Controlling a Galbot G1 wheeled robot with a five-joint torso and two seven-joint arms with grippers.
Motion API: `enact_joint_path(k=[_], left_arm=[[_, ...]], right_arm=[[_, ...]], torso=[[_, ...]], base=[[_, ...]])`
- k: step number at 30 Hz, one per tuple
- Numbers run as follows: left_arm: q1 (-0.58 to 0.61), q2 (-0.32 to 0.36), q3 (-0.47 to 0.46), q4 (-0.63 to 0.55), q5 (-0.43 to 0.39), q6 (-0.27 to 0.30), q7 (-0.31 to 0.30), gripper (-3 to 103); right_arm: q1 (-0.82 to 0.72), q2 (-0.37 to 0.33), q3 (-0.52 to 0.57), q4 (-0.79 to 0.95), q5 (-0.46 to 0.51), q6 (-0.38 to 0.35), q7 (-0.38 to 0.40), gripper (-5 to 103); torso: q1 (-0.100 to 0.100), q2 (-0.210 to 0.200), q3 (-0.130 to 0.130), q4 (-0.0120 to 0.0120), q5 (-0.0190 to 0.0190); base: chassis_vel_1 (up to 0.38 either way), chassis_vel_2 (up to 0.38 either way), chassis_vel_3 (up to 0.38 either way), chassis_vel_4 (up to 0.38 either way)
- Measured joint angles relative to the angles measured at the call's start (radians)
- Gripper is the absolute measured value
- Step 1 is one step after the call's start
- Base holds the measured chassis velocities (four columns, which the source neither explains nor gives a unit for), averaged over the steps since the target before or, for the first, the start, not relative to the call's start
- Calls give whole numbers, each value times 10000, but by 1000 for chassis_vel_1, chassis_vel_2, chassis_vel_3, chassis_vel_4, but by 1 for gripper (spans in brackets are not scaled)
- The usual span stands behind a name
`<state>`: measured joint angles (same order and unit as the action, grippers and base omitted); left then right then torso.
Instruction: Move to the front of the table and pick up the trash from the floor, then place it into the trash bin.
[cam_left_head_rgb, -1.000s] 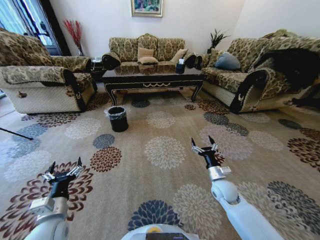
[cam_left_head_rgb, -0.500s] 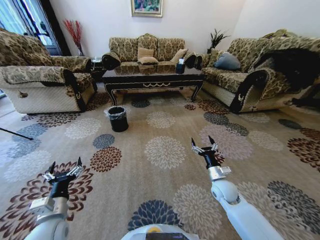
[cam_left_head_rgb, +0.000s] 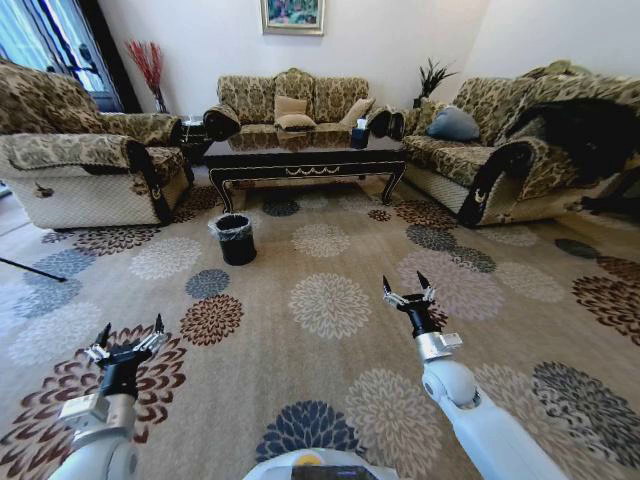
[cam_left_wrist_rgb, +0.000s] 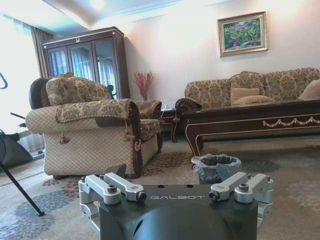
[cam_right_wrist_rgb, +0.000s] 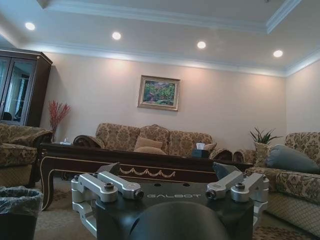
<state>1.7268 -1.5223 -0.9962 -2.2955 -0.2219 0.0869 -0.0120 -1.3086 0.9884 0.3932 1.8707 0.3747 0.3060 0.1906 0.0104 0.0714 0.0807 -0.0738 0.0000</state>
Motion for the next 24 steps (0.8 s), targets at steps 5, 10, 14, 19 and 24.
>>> enact_joint_path(k=[5, 10, 14, 19, 24], left_arm=[[0, 0, 0, 0, 0, 0, 0, 100], [0, 0, 0, 0, 0, 0, 0, 100], [0, 0, 0, 0, 0, 0, 0, 100], [0, 0, 0, 0, 0, 0, 0, 100], [0, 0, 0, 0, 0, 0, 0, 100]], right_arm=[[0, 0, 0, 0, 0, 0, 0, 100], [0, 0, 0, -1, 0, 0, 0, 100], [1, 0, 0, 0, 0, 0, 0, 100], [0, 0, 0, -1, 0, 0, 0, 100], [0, 0, 0, -1, 0, 0, 0, 100]], torso=[[20, 115, 104, 1, 0], [64, 316, 261, 1, 0], [72, 456, 388, 0, 0], [108, 672, 568, 0, 0], [176, 917, 742, 0, 0]], base=[[0, 0, 0, 0], [0, 0, 0, 0], [0, 0, 0, 0], [0, 0, 0, 0], [0, 0, 0, 0]])
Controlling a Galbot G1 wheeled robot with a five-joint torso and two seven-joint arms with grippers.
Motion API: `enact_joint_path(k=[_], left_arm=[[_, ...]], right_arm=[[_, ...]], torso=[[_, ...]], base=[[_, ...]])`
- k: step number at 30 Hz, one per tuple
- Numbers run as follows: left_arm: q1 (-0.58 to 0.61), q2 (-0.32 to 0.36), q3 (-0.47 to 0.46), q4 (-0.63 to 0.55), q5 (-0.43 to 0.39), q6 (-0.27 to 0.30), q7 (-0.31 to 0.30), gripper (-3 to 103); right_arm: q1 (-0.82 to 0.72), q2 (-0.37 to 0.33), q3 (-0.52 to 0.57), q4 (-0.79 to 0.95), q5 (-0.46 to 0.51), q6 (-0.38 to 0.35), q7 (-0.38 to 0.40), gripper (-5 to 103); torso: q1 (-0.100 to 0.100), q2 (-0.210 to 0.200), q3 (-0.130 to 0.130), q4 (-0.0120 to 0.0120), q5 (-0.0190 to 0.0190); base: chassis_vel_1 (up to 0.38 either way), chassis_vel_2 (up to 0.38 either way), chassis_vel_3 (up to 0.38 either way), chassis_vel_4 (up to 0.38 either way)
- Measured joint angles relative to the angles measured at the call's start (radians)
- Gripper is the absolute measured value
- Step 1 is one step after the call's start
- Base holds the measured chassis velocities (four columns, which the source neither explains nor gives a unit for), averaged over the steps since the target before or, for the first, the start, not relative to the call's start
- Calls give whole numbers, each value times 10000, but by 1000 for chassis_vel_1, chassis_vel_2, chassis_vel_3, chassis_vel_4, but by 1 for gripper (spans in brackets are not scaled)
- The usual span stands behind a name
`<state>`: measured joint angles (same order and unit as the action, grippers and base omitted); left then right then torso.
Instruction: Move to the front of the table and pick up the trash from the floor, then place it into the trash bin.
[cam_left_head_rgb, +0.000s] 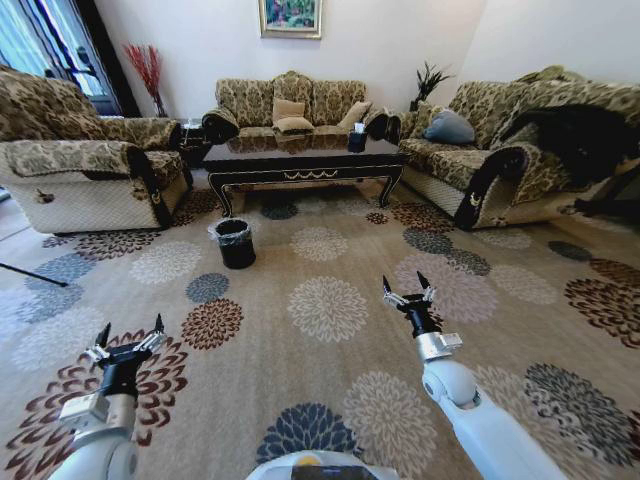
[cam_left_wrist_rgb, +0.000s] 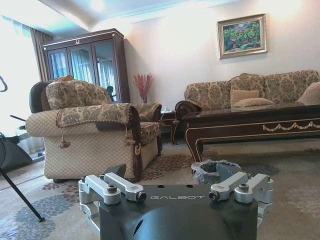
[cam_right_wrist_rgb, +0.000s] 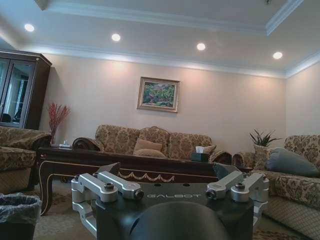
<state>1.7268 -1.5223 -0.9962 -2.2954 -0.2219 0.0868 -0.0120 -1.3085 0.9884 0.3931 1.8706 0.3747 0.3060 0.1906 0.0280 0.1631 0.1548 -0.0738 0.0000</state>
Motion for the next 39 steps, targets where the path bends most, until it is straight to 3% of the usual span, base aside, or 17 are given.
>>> enact_joint_path(k=[39], left_arm=[[0, 0, 0, 0, 0, 0, 0, 100]], right_arm=[[0, 0, 1, 0, 0, 0, 0, 100]], torso=[[435, 1553, 1112, 0, 0]], base=[[0, 0, 0, 0]])
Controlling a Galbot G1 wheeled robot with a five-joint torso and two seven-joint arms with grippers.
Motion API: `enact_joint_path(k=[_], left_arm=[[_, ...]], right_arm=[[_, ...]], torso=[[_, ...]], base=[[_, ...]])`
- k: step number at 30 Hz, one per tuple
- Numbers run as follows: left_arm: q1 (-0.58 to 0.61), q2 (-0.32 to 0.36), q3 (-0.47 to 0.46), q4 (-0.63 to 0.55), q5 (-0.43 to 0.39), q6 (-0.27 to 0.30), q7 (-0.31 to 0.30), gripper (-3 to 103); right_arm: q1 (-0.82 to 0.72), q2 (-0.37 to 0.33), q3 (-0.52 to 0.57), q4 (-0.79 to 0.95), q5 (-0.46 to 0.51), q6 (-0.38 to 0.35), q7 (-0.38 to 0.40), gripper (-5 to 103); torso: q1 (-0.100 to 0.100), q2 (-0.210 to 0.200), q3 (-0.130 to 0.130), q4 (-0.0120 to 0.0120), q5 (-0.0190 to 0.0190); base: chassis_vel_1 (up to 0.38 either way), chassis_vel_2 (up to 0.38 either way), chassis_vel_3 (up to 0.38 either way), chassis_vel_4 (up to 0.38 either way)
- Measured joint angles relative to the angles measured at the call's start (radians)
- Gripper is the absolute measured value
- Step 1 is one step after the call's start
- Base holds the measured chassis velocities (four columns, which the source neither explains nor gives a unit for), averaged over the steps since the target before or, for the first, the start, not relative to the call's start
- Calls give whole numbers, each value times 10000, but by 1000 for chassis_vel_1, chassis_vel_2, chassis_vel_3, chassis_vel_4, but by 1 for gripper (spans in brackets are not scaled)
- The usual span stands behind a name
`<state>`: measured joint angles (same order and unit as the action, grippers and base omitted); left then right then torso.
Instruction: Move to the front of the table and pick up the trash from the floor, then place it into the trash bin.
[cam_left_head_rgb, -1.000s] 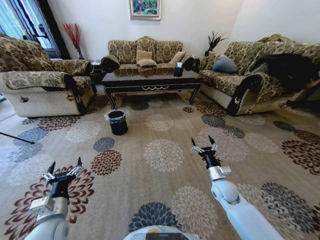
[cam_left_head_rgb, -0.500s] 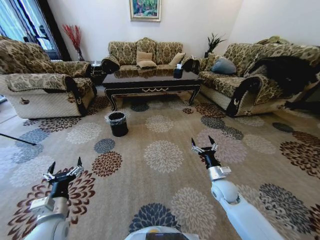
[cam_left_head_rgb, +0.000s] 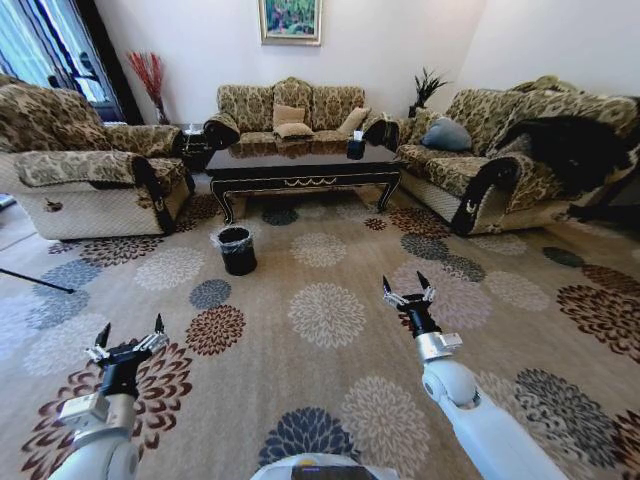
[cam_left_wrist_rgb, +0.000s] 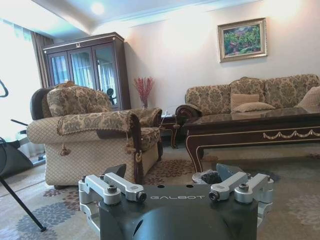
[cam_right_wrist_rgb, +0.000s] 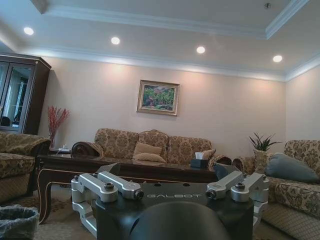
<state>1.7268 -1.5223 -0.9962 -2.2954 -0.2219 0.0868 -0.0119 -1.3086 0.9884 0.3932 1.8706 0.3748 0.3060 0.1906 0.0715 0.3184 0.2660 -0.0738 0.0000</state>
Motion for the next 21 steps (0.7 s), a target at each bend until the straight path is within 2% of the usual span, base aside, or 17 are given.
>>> enact_joint_path(k=[21], left_arm=[[0, -1, 0, 0, 0, 0, 0, 100]], right_arm=[[0, 0, 0, 0, 0, 0, 0, 100]], torso=[[286, 839, 552, 0, 0]], base=[[0, 0, 0, 0]])
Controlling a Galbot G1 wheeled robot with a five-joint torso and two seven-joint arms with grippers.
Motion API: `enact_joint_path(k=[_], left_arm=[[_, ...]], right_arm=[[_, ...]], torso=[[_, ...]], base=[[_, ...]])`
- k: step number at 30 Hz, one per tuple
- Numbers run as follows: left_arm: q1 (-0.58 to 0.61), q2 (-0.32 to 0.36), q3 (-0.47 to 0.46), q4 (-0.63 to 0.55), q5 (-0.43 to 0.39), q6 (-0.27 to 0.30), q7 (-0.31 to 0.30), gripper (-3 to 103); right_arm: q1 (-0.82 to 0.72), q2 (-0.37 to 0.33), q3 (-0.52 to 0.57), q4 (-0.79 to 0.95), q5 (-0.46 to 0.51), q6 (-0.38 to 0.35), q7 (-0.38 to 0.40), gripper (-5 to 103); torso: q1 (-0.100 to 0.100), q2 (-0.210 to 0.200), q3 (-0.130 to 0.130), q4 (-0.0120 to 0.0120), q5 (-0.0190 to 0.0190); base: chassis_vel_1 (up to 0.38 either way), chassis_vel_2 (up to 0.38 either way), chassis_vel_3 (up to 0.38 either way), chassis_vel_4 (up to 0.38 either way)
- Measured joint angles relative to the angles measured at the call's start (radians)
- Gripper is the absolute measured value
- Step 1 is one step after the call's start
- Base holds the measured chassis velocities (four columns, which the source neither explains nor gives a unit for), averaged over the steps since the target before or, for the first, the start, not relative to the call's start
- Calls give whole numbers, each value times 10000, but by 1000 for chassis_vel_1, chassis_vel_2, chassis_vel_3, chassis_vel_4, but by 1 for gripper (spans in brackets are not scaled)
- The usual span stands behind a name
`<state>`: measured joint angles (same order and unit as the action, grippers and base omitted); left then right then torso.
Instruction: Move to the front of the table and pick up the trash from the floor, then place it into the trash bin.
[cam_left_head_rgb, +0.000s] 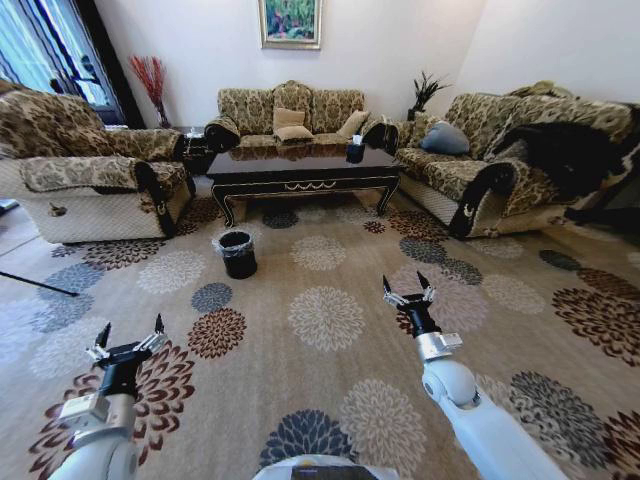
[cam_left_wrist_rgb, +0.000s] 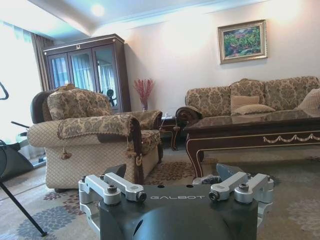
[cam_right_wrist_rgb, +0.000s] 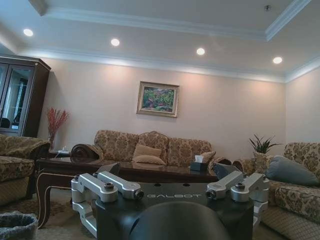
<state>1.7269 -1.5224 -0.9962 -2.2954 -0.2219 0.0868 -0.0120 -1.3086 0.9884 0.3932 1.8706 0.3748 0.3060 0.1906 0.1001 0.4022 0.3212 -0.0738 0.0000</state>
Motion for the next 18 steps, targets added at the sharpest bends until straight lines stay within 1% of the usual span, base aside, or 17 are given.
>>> enact_joint_path(k=[18], left_arm=[[0, 0, 0, 0, 0, 0, 0, 100]], right_arm=[[0, 0, 0, 0, 0, 0, 0, 100]], torso=[[261, 694, 429, 0, 0]], base=[[0, 0, 0, 0]])
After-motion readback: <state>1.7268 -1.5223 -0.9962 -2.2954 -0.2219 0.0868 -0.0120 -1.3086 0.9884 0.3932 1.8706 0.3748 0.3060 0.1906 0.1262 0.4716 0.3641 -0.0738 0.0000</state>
